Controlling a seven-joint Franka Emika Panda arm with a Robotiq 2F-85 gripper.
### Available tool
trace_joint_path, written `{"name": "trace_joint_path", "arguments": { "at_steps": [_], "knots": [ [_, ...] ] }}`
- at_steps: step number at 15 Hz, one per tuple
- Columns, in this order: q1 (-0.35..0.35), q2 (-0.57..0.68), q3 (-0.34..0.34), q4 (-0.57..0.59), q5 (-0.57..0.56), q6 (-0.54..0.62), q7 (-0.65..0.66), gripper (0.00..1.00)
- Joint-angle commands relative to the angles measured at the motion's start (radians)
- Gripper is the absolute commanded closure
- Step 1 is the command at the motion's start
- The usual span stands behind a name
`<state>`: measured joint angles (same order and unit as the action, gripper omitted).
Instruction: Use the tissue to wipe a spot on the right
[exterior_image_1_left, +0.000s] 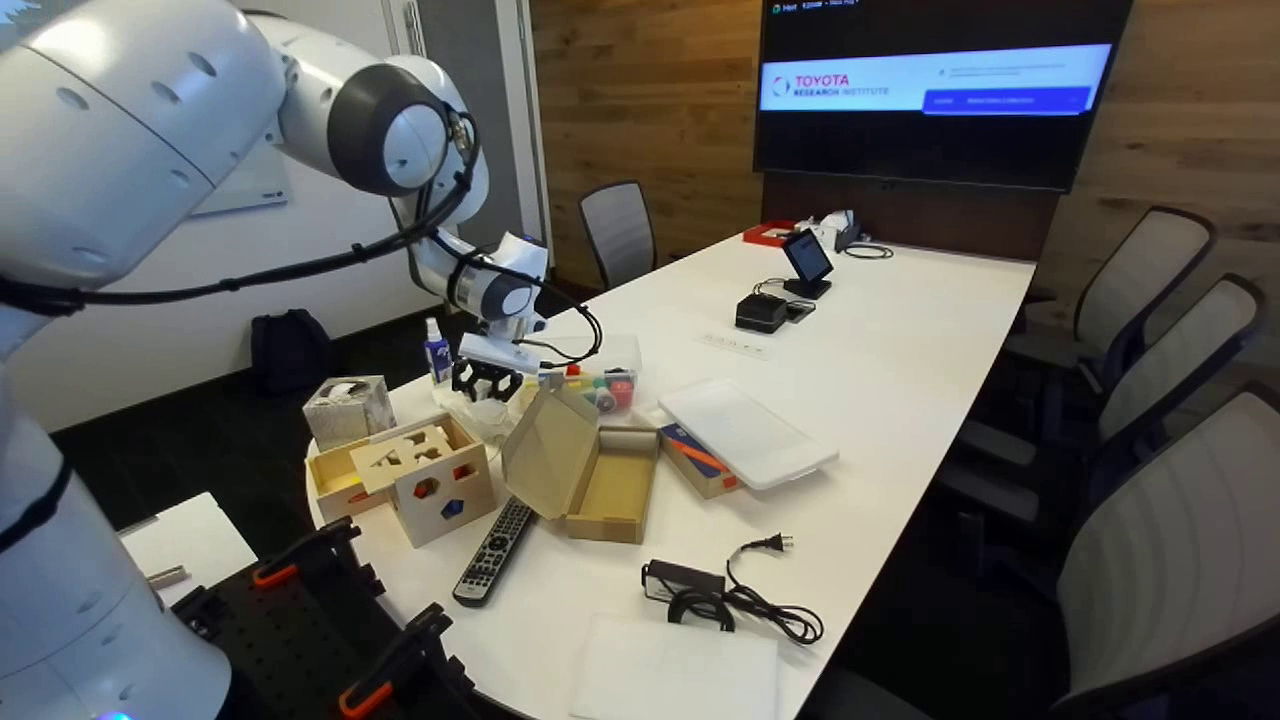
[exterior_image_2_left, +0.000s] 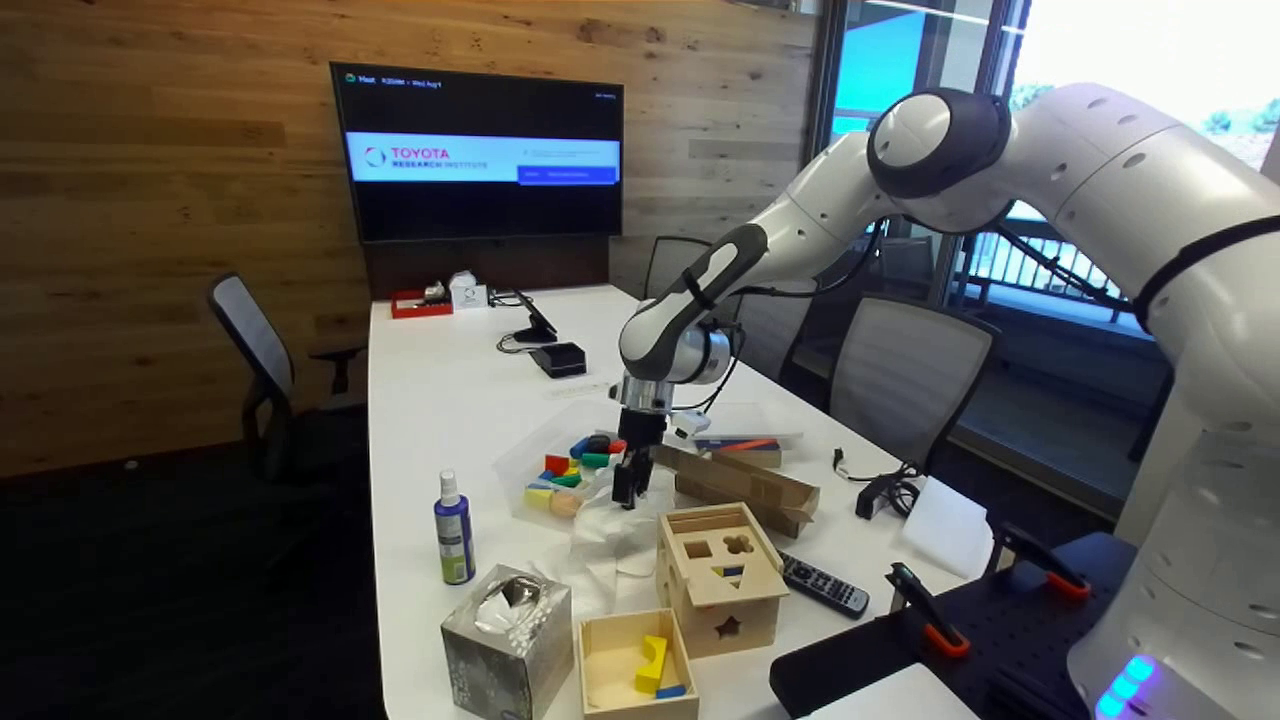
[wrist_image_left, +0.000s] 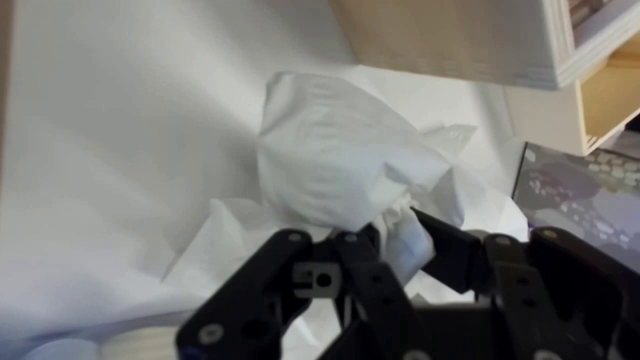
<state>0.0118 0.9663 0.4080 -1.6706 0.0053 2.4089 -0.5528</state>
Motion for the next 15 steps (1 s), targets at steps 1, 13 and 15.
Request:
{"name": "trace_joint_path", "arguments": {
  "at_steps": [1, 13, 15],
  "knots": [
    [0.011, 0.086, 0.018, 0.128, 0.002, -0.195, -0.134, 0.98],
    [0.102, 0.051, -0.049, 0.261, -0.003, -0.492, -0.240, 0.01],
    [0.104, 0.010, -0.056, 0.238, -0.004, -0.470, -0.231, 0.00]
  ]
}}
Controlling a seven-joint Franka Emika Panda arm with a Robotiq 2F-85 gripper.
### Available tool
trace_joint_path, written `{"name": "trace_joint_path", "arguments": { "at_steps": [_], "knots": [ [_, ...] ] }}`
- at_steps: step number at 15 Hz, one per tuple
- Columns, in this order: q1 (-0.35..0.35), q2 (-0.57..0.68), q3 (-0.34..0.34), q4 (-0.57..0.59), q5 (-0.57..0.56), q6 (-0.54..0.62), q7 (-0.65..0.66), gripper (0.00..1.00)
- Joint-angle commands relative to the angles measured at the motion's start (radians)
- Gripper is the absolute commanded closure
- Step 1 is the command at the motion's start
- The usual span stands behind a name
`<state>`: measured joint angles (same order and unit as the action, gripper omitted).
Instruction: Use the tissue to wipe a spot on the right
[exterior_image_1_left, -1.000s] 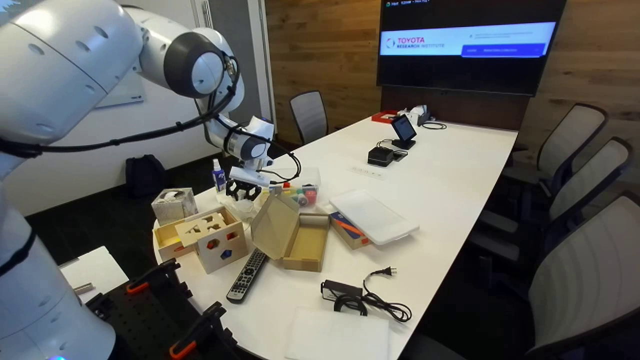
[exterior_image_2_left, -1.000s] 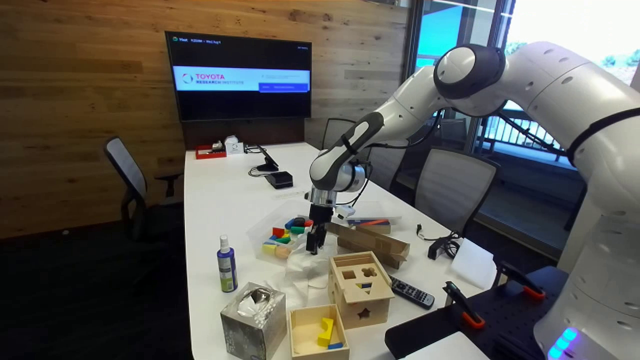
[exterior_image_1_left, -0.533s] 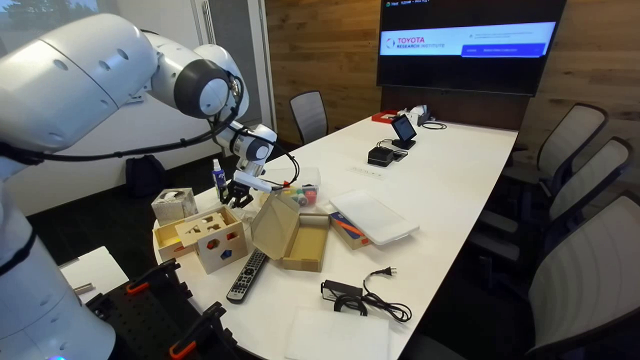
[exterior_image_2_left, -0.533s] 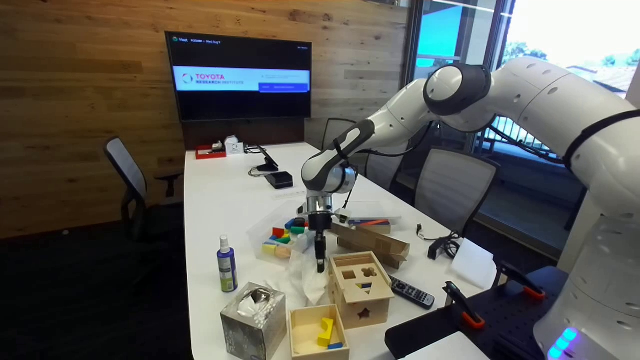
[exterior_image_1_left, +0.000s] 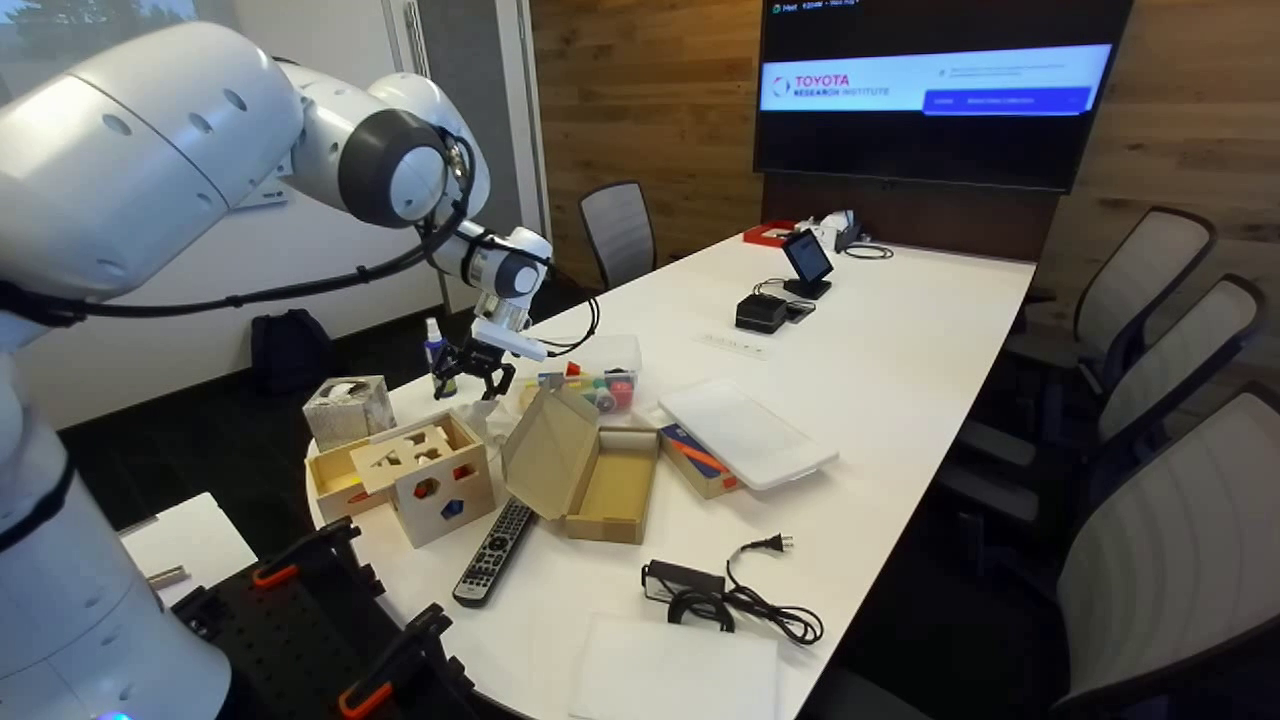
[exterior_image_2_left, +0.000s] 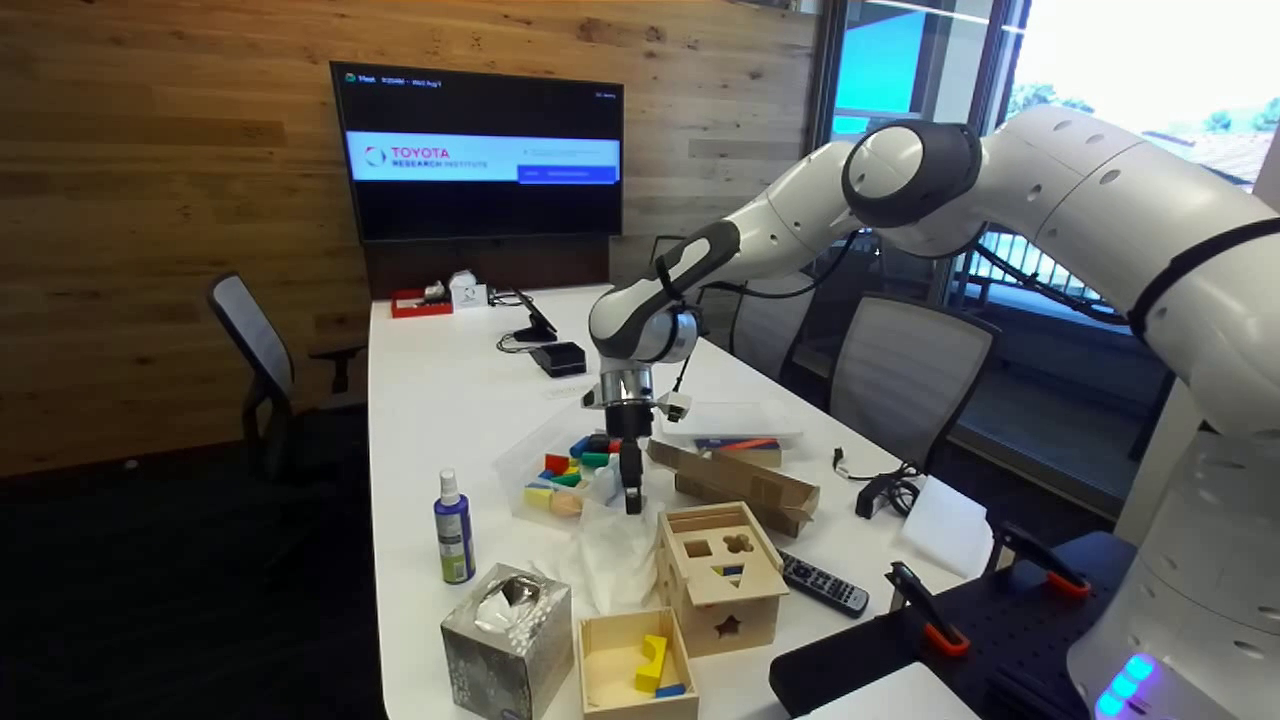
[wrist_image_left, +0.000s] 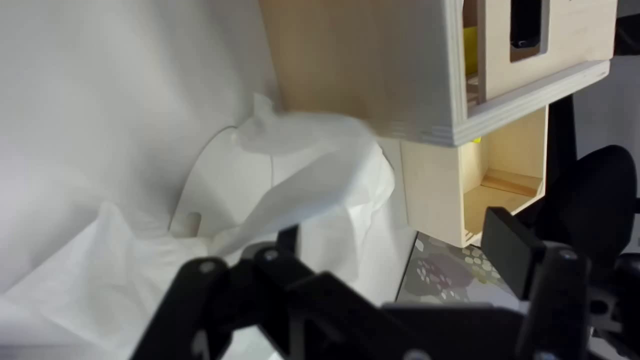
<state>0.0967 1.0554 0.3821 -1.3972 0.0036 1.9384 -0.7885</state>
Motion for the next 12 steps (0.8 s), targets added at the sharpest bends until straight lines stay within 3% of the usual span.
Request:
{"name": "trace_joint_path", "arguments": {
  "at_steps": [1, 8, 12],
  "knots": [
    [0.020, -0.100, -0.036, -0.047, -0.001, 0.014, 0.011, 0.00],
    [0.059, -0.283, -0.138, -0.170, -0.035, 0.177, 0.268, 0.00],
    [0.064, -0.414, -0.181, -0.327, -0.053, 0.273, 0.463, 0.00]
  ]
}}
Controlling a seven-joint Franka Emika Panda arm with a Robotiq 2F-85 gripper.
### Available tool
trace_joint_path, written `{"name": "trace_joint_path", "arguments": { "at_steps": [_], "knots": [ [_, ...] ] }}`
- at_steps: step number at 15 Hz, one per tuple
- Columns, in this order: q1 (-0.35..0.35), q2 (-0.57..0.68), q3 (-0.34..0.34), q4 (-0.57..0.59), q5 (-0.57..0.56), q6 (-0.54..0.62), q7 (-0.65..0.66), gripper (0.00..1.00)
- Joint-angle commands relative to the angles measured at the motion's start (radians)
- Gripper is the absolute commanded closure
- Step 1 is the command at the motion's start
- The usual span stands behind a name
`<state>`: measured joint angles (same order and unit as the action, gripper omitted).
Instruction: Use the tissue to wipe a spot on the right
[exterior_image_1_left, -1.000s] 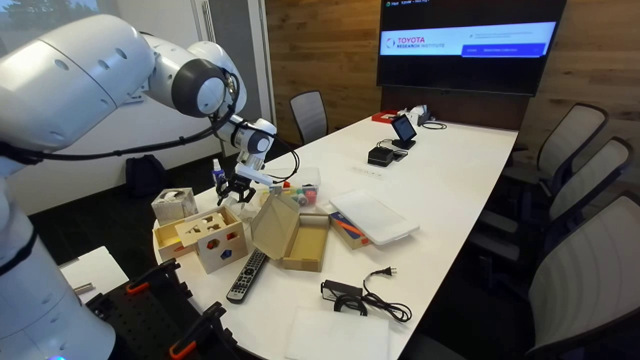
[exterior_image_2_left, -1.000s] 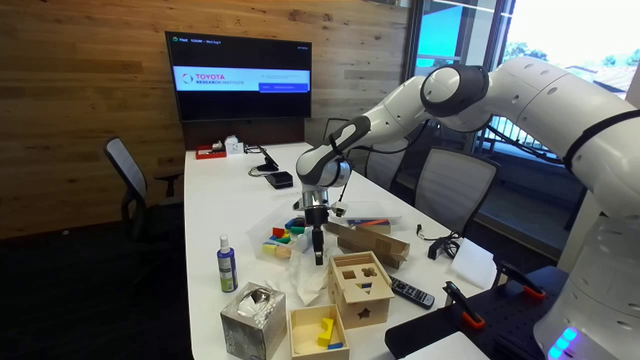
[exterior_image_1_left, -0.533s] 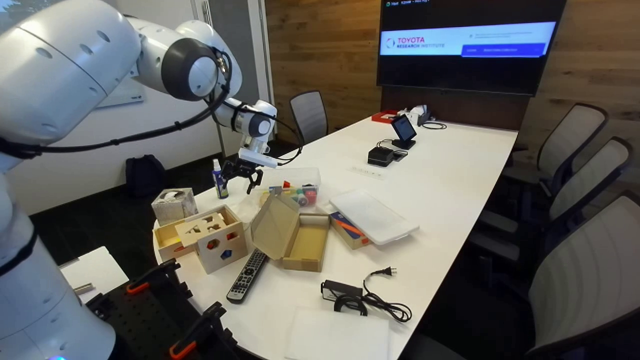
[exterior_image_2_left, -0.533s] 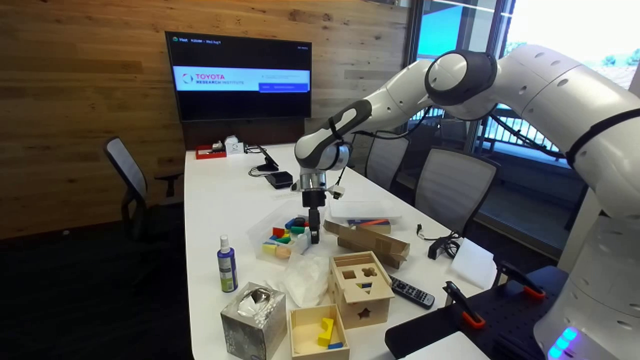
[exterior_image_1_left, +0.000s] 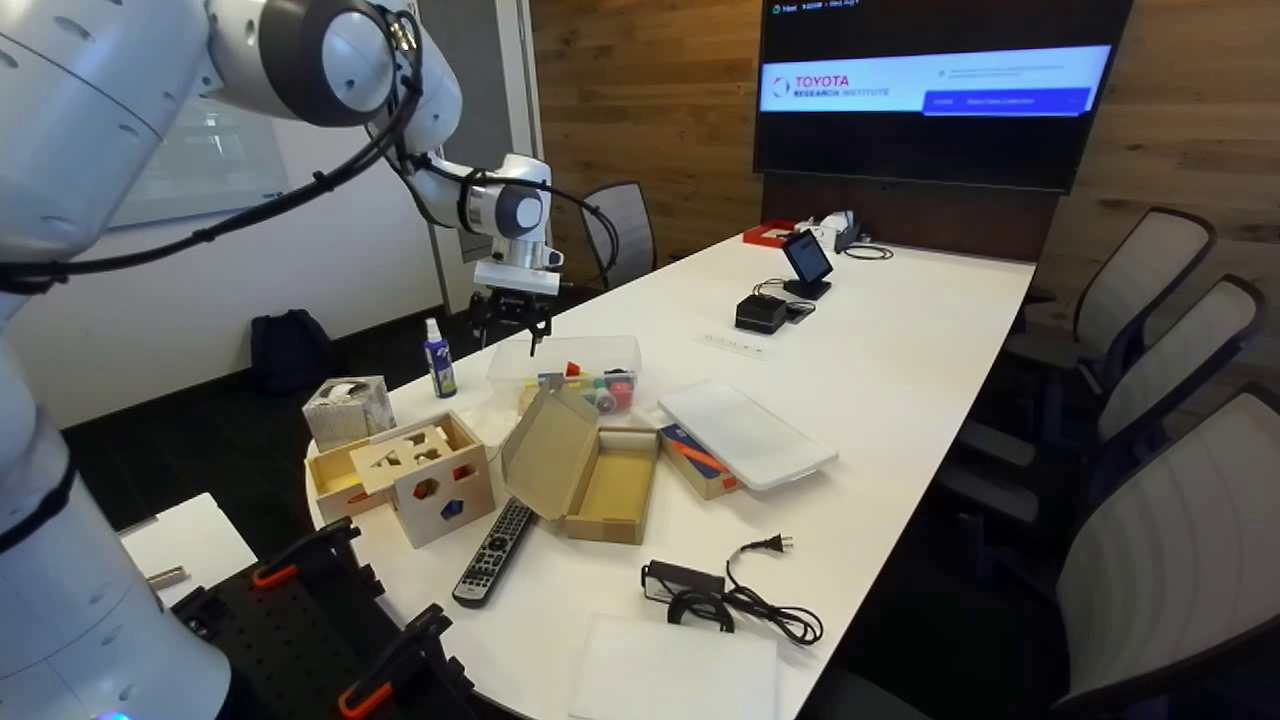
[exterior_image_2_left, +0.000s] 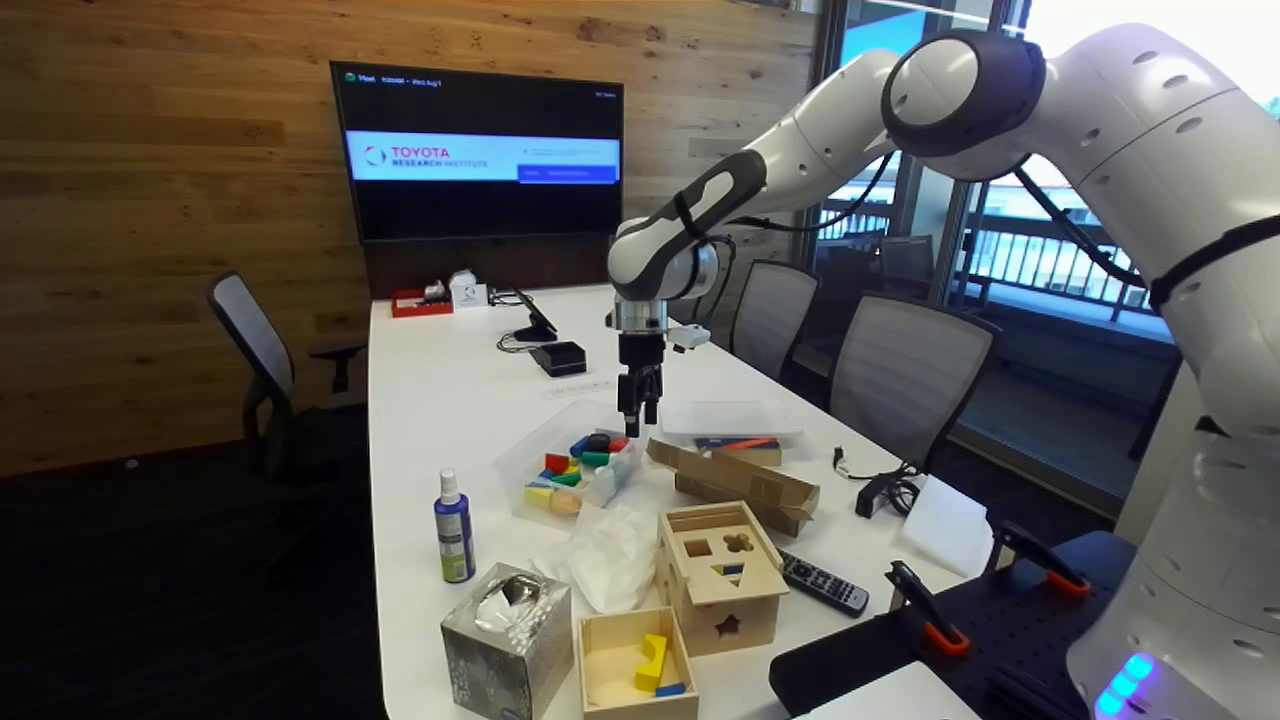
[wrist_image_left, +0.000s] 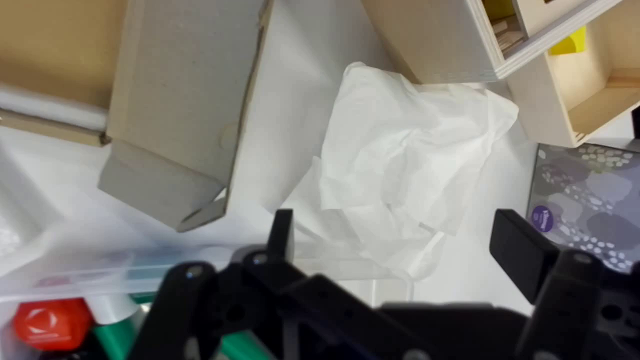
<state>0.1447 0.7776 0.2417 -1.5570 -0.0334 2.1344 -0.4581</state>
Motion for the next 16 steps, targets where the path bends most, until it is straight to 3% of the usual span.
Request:
{"name": "trace_joint_path", "arguments": {
  "at_steps": [1, 5, 9, 16],
  "knots": [
    [0.018, -0.173, -0.052, -0.213, -0.017, 0.100, 0.181, 0.00],
    [0.039, -0.317, -0.101, -0.377, -0.022, 0.141, 0.389, 0.00],
    [0.067, -0.417, -0.143, -0.471, -0.044, 0.104, 0.594, 0.00],
    [0.059, -0.490, -0.147, -0.545, -0.051, 0.074, 0.703, 0.00]
  ]
}}
